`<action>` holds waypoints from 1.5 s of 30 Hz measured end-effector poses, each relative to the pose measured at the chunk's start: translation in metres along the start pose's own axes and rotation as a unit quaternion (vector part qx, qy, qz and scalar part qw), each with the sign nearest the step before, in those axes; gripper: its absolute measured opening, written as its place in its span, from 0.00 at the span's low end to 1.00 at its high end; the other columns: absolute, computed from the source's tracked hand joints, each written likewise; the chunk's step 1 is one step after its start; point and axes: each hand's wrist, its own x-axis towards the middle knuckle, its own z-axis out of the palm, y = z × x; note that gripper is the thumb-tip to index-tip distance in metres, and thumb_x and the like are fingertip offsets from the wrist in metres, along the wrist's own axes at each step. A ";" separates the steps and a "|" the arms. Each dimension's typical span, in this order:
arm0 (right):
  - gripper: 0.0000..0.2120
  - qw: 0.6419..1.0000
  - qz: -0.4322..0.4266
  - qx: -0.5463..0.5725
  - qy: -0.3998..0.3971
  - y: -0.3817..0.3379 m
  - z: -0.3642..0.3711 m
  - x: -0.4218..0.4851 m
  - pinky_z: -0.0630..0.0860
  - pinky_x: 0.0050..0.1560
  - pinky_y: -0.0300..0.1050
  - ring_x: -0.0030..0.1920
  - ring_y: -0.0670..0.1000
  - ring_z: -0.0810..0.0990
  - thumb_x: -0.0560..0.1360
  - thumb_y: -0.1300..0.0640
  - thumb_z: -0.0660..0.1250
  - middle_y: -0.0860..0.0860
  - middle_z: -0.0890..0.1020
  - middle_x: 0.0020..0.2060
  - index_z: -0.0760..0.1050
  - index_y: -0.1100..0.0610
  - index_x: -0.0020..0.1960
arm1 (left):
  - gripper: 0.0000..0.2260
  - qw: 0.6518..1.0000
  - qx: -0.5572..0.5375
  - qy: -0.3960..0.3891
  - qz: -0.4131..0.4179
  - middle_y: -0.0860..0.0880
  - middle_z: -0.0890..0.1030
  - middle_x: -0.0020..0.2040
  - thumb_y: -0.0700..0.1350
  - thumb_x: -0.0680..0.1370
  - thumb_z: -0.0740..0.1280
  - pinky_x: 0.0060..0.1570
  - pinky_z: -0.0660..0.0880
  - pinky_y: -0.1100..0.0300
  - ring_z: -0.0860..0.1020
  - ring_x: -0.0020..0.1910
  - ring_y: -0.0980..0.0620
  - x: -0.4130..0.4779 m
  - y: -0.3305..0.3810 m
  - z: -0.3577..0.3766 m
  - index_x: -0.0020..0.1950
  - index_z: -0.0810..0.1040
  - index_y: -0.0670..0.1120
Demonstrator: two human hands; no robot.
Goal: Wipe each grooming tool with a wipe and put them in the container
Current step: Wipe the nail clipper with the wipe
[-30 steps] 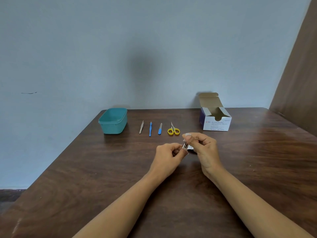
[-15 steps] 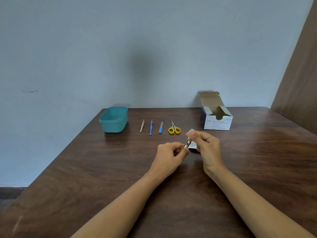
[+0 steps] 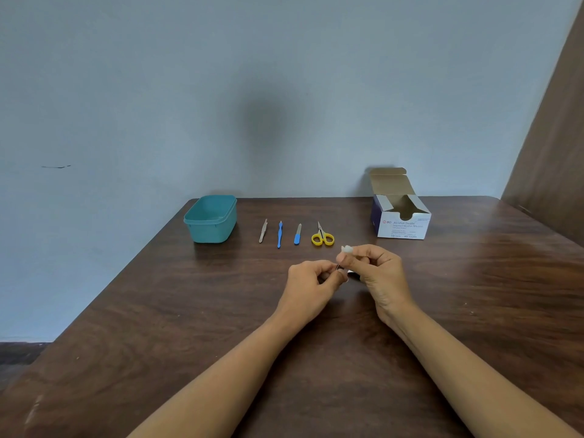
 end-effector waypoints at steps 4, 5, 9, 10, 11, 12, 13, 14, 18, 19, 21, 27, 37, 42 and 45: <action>0.04 1.000 -0.022 -0.009 0.011 0.001 0.000 0.000 0.75 0.37 0.32 0.38 0.50 0.74 0.67 0.59 0.75 0.56 0.78 0.33 0.82 0.58 0.38 | 0.09 1.000 -0.004 0.002 0.003 0.43 0.81 0.35 0.47 0.78 0.67 0.35 0.70 0.63 0.72 0.32 0.58 0.000 0.000 0.000 0.43 0.84 0.44; 0.02 0.999 -0.029 -0.011 0.012 0.002 0.000 0.000 0.75 0.37 0.30 0.39 0.49 0.75 0.68 0.59 0.74 0.55 0.79 0.34 0.82 0.57 0.38 | 0.09 1.000 -0.003 0.002 0.005 0.44 0.81 0.35 0.47 0.78 0.67 0.34 0.68 0.66 0.72 0.32 0.59 0.000 0.000 0.000 0.44 0.84 0.44; 0.03 0.999 -0.040 -0.028 -0.015 0.002 0.000 0.000 0.76 0.42 0.32 0.47 0.45 0.80 0.72 0.56 0.70 0.48 0.85 0.41 0.83 0.53 0.43 | 0.09 1.000 -0.002 -0.004 0.008 0.44 0.81 0.35 0.46 0.78 0.67 0.34 0.68 0.69 0.71 0.31 0.60 0.000 0.001 0.000 0.44 0.83 0.43; 0.04 0.998 -0.039 -0.035 -0.026 0.002 -0.001 0.000 0.77 0.45 0.34 0.49 0.45 0.81 0.73 0.55 0.69 0.47 0.85 0.41 0.83 0.52 0.44 | 0.09 1.000 -0.002 -0.005 0.009 0.44 0.81 0.35 0.46 0.78 0.67 0.34 0.68 0.69 0.71 0.31 0.60 0.000 0.000 0.000 0.44 0.83 0.43; 0.05 0.998 -0.036 -0.040 -0.036 0.003 -0.001 0.000 0.77 0.49 0.37 0.50 0.45 0.81 0.73 0.55 0.69 0.46 0.85 0.41 0.83 0.52 0.44 | 0.09 1.000 -0.002 -0.005 0.010 0.44 0.81 0.35 0.46 0.78 0.67 0.34 0.68 0.69 0.71 0.31 0.60 0.000 0.000 0.000 0.44 0.84 0.43; 0.05 0.998 -0.031 -0.043 -0.044 0.003 -0.002 0.000 0.76 0.51 0.40 0.51 0.45 0.81 0.74 0.56 0.68 0.45 0.85 0.41 0.83 0.52 0.44 | 0.09 1.000 -0.003 -0.005 0.010 0.44 0.82 0.35 0.46 0.78 0.67 0.34 0.68 0.69 0.72 0.31 0.60 0.000 0.000 0.000 0.44 0.84 0.43; 0.05 0.997 -0.026 -0.046 -0.050 0.003 -0.002 0.001 0.76 0.52 0.41 0.50 0.44 0.81 0.75 0.56 0.68 0.44 0.85 0.41 0.83 0.52 0.45 | 0.09 1.000 -0.004 -0.003 0.010 0.44 0.81 0.35 0.46 0.78 0.67 0.34 0.68 0.69 0.72 0.31 0.60 0.001 -0.001 0.000 0.44 0.84 0.43; 0.05 0.997 -0.024 -0.047 -0.055 0.003 -0.002 0.001 0.76 0.51 0.42 0.49 0.44 0.81 0.75 0.58 0.68 0.45 0.85 0.41 0.83 0.52 0.45 | 0.09 1.000 -0.005 -0.001 0.009 0.44 0.81 0.35 0.46 0.78 0.67 0.34 0.68 0.69 0.72 0.31 0.61 0.001 -0.001 -0.001 0.44 0.84 0.43; 0.06 0.997 -0.026 -0.038 -0.059 0.003 -0.001 0.002 0.77 0.49 0.47 0.41 0.49 0.81 0.71 0.64 0.71 0.50 0.84 0.36 0.84 0.54 0.43 | 0.09 1.000 -0.013 0.001 0.009 0.51 0.79 0.32 0.44 0.79 0.66 0.34 0.67 0.74 0.74 0.31 0.64 0.001 0.000 -0.003 0.44 0.84 0.42; 0.06 0.997 -0.024 -0.036 -0.058 0.003 -0.001 0.002 0.78 0.49 0.49 0.39 0.49 0.81 0.70 0.64 0.72 0.50 0.84 0.34 0.84 0.54 0.42 | 0.09 1.000 -0.014 0.000 0.010 0.52 0.78 0.32 0.44 0.79 0.65 0.34 0.67 0.74 0.74 0.31 0.65 0.001 0.000 -0.003 0.45 0.84 0.42; 0.06 0.998 -0.021 -0.039 -0.052 0.004 -0.002 0.003 0.79 0.51 0.53 0.39 0.51 0.80 0.68 0.63 0.74 0.51 0.84 0.33 0.85 0.52 0.39 | 0.09 1.000 -0.012 -0.002 0.012 0.53 0.79 0.33 0.43 0.79 0.65 0.35 0.68 0.75 0.75 0.33 0.66 0.002 0.000 -0.003 0.45 0.84 0.43; 0.07 0.998 -0.025 -0.053 -0.020 0.007 -0.004 0.006 0.74 0.41 0.46 0.36 0.51 0.71 0.60 0.56 0.79 0.54 0.80 0.32 0.85 0.53 0.38 | 0.08 1.000 0.007 -0.017 0.024 0.56 0.79 0.35 0.43 0.80 0.65 0.37 0.68 0.77 0.76 0.37 0.67 0.003 -0.002 -0.004 0.48 0.83 0.45; 0.08 0.999 -0.042 -0.020 0.010 0.009 -0.001 0.006 0.74 0.45 0.33 0.41 0.40 0.78 0.74 0.62 0.69 0.47 0.83 0.37 0.83 0.51 0.42 | 0.09 0.995 -0.087 0.018 -0.035 0.52 0.83 0.34 0.48 0.78 0.67 0.37 0.76 0.67 0.78 0.31 0.61 0.001 -0.001 0.000 0.44 0.84 0.46; 0.08 0.997 -0.026 -0.057 -0.041 0.007 -0.005 0.006 0.74 0.42 0.34 0.43 0.39 0.80 0.76 0.61 0.67 0.45 0.84 0.38 0.83 0.53 0.43 | 0.10 0.999 -0.049 0.011 -0.006 0.51 0.83 0.34 0.47 0.78 0.68 0.36 0.75 0.69 0.77 0.31 0.61 -0.001 -0.001 0.001 0.43 0.83 0.43; 0.06 0.998 -0.007 -0.044 -0.049 0.005 -0.005 0.006 0.78 0.50 0.46 0.46 0.50 0.80 0.72 0.63 0.70 0.59 0.85 0.43 0.84 0.53 0.42 | 0.10 0.998 -0.054 0.015 -0.010 0.49 0.83 0.35 0.47 0.78 0.68 0.38 0.76 0.65 0.78 0.31 0.60 0.000 -0.002 0.000 0.43 0.83 0.42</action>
